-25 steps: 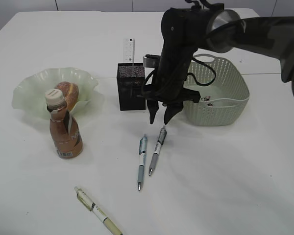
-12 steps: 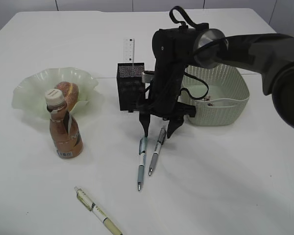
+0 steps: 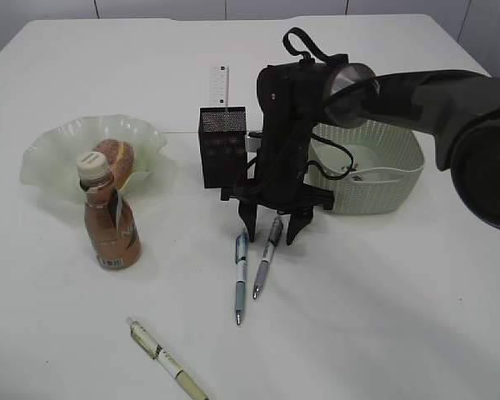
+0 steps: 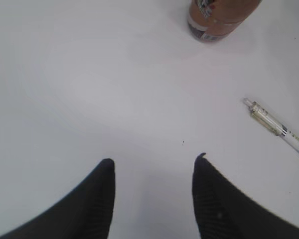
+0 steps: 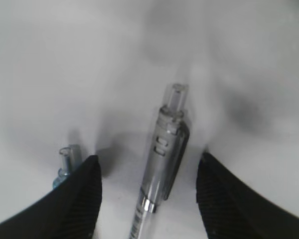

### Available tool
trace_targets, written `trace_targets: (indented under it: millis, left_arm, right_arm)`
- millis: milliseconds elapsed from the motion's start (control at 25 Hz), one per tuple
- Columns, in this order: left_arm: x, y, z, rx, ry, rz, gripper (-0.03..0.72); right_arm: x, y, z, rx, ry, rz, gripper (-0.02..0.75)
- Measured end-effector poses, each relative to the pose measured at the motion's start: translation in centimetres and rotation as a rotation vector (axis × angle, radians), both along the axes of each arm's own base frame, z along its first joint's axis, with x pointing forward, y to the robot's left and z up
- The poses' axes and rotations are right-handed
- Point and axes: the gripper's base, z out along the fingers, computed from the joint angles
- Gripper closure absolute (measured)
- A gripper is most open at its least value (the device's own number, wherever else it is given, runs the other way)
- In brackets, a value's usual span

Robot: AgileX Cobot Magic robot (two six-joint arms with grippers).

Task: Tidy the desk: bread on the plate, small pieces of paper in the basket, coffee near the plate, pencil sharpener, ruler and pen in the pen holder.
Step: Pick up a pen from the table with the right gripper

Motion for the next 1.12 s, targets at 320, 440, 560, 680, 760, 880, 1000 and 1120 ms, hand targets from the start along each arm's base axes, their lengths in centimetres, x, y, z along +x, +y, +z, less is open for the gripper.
trace_targets:
  millis: [320,440,560,680,760,880,1000,1120]
  left_arm:
    - [0.15,-0.02,0.08,-0.003,-0.019,0.001,0.318]
    - [0.17,-0.02,0.09,-0.003,-0.021,0.001,0.318]
    - [0.16,-0.02,0.08,-0.003,-0.020,0.001,0.318]
    - [0.17,-0.02,0.09,-0.003,-0.021,0.001,0.318]
    - [0.17,-0.02,0.09,-0.003,-0.021,0.001,0.318]
    - [0.17,-0.02,0.09,-0.003,-0.021,0.001,0.318]
    - [0.17,-0.02,0.09,-0.003,-0.021,0.001,0.318]
    - [0.18,-0.02,0.09,-0.003,-0.022,0.001,0.318]
  right_arm:
    - [0.13,-0.26,-0.04,-0.029,-0.014,0.004,0.458]
    - [0.14,-0.27,-0.12,-0.031,-0.013,0.005,0.571]
    - [0.16,-0.26,-0.08,-0.030,-0.014,0.005,0.617]
    - [0.16,-0.26,-0.08,-0.030,-0.014,0.005,0.635]
    - [0.16,-0.26,-0.08,-0.030,-0.014,0.005,0.647]
    - [0.17,-0.26,-0.06,-0.030,-0.015,0.005,0.657]
    - [0.16,-0.24,-0.06,-0.028,-0.015,0.019,0.659]
    - [0.15,-0.03,0.10,-0.007,-0.014,0.041,0.659]
